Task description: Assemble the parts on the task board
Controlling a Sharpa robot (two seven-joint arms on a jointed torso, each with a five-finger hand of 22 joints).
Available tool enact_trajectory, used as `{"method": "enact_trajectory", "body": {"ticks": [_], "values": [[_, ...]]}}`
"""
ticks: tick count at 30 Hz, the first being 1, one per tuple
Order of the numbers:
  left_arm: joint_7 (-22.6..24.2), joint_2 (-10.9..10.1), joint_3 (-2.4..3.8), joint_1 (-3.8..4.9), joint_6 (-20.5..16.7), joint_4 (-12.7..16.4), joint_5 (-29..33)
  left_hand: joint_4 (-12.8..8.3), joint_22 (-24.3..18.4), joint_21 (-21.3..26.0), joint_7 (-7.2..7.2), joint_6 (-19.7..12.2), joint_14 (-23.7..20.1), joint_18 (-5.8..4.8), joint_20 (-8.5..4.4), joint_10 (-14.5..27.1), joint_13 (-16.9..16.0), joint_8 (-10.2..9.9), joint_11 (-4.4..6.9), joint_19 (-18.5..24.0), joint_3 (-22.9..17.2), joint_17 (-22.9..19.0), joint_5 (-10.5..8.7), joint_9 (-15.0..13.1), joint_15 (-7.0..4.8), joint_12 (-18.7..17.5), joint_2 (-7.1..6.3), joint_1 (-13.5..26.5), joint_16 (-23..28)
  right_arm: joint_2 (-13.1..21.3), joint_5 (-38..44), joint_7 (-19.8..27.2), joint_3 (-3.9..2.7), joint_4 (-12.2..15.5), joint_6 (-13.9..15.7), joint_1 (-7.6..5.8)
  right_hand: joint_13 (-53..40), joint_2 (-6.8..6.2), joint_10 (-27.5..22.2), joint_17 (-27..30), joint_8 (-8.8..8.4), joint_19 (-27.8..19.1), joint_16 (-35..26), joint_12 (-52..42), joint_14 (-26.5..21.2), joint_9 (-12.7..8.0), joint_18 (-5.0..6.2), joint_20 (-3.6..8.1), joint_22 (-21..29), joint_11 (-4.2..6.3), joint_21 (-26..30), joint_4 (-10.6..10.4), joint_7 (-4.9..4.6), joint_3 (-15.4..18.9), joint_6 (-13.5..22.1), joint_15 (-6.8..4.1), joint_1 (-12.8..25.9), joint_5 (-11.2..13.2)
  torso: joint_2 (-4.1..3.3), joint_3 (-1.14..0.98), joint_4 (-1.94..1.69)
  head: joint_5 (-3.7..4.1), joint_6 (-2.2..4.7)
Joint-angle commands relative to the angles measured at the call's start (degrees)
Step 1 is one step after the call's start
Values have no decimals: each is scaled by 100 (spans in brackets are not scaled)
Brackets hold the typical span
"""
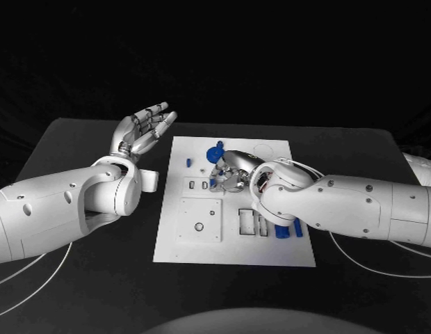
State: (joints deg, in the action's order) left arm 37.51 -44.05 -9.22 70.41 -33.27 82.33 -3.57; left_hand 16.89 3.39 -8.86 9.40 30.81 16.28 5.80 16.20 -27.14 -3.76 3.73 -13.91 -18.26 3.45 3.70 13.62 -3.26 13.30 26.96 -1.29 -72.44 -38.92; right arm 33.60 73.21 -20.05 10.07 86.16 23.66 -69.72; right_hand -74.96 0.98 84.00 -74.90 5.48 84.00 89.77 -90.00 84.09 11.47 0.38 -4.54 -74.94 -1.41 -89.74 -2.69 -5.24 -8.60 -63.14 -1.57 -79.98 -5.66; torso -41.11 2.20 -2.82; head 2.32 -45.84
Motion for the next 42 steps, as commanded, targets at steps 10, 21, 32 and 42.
{"method": "enact_trajectory", "body": {"ticks": [10,21,32,42], "values": [[57,16,5,4,84,6,-37,-11,-5,-22,680,-7,-36,93,-17,5,5,36,-31,33,-30,4,16,-3,15,17,57,14,-16,-49,186,-60,5,-47,245,61,-1504,-2,600,-1510,13,600,23,0,591,-8,-38,-39,-1506,-58,-26,-5,-40,34,-307,47,87,-24,5,-3,1,18,-2],[55,20,5,3,93,3,-37,-12,-6,-22,680,-12,-37,93,-16,6,4,36,-32,39,-33,4,22,-3,16,19,75,-6,-19,-68,158,-38,6,-83,120,72,-1504,-12,600,-1510,-21,600,23,0,591,-24,-38,-57,-1506,-69,-26,-9,-46,47,-282,60,108,-21,1,1,2,28,-19],[51,26,5,3,101,0,-37,-12,-6,-22,680,-12,-37,93,-16,6,4,36,-32,39,-33,4,22,-3,16,19,75,-6,-19,-58,151,-42,7,-95,-1,85,-1504,-78,600,-1510,-98,600,23,0,591,-61,-38,-86,-1506,-82,-26,21,-53,81,-217,77,117,-15,-2,-2,-2,20,-39],[45,12,5,4,102,-3,-37,-12,-6,-22,680,-12,-37,93,-16,6,4,36,-32,39,-33,4,22,-3,16,19,75,-6,-19,-51,164,-28,7,-93,-82,86,-1504,-166,600,-1510,-189,600,23,0,591,-118,-38,-103,-1506,-86,-26,110,-62,99,-96,78,51,9,1,1,1,30,-51]]}}
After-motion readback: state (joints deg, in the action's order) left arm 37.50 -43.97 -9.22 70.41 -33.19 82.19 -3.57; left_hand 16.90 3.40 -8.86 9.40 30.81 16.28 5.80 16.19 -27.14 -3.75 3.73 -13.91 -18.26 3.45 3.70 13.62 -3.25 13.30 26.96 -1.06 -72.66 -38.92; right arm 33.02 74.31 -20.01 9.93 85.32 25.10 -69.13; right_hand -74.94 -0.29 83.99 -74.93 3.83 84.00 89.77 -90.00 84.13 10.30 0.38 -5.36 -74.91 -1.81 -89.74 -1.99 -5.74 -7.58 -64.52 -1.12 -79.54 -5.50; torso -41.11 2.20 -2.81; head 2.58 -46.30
